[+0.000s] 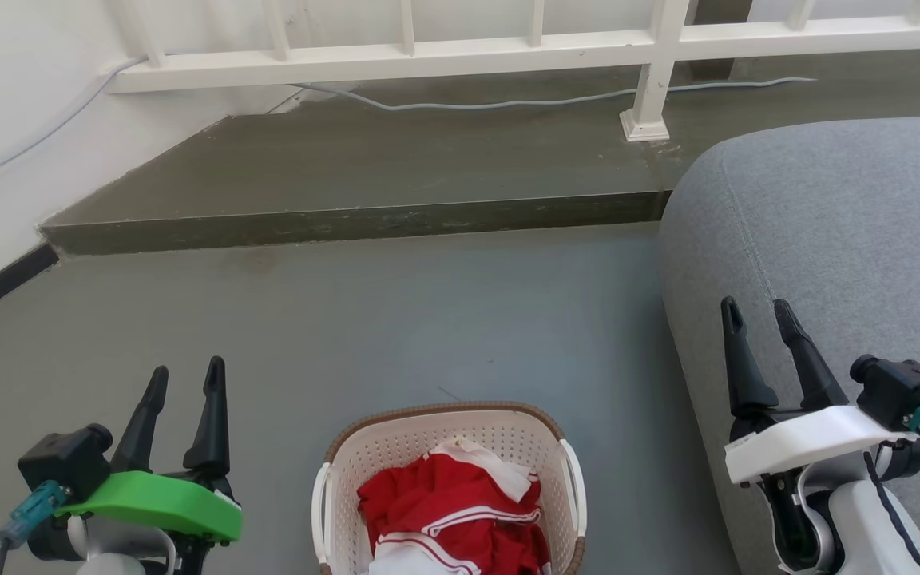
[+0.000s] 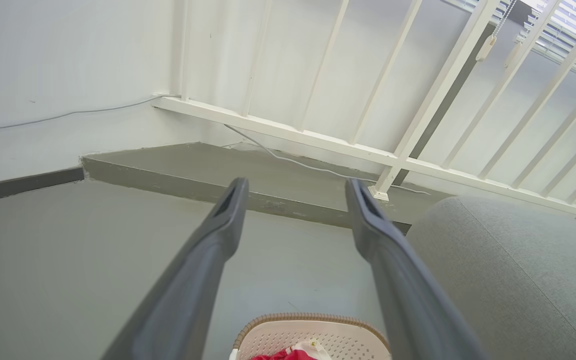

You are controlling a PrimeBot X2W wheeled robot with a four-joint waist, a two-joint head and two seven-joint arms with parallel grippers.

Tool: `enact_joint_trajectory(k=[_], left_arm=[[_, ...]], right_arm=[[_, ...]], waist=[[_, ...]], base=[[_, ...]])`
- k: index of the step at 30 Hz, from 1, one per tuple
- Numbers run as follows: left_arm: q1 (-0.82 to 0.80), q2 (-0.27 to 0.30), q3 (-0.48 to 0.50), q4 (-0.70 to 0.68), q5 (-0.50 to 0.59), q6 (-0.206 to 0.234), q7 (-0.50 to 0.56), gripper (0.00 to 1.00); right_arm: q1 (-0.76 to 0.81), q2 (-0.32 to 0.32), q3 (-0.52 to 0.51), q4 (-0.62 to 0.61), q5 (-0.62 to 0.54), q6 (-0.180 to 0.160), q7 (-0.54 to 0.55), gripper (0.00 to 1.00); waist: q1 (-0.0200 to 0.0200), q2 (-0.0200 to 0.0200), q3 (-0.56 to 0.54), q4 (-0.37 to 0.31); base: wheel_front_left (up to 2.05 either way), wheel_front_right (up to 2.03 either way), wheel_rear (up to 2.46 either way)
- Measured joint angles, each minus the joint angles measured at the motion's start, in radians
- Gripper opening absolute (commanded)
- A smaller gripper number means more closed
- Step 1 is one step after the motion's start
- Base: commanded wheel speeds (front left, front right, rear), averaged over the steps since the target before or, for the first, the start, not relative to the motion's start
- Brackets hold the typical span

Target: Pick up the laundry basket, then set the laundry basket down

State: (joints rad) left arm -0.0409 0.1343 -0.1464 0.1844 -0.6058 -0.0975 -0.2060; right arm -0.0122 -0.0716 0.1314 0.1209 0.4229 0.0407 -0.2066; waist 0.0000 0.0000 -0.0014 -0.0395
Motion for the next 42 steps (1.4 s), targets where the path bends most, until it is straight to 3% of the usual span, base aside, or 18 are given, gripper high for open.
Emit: enact_joint_trajectory(k=[14,42], left_arm=[[0.000,-0.004,-0.014,-0.006,0.154,-0.009,-0.043,1.00],[0.000,-0.028,0.023,-0.008,0.191,-0.023,-0.043,1.00]], right_arm=[[0.001,0.002,0.003,-0.017,-0.177,-0.026,-0.045,1.00],[0.002,0.014,-0.022,-0.017,-0.186,-0.025,-0.045,1.00]], waist=[[0.0000,0.0000,-0.001,-0.004],[0.0000,0.0000,0.004,-0.012]], base=[[0.00,0.00,0.00],[0.00,0.00,0.00]])
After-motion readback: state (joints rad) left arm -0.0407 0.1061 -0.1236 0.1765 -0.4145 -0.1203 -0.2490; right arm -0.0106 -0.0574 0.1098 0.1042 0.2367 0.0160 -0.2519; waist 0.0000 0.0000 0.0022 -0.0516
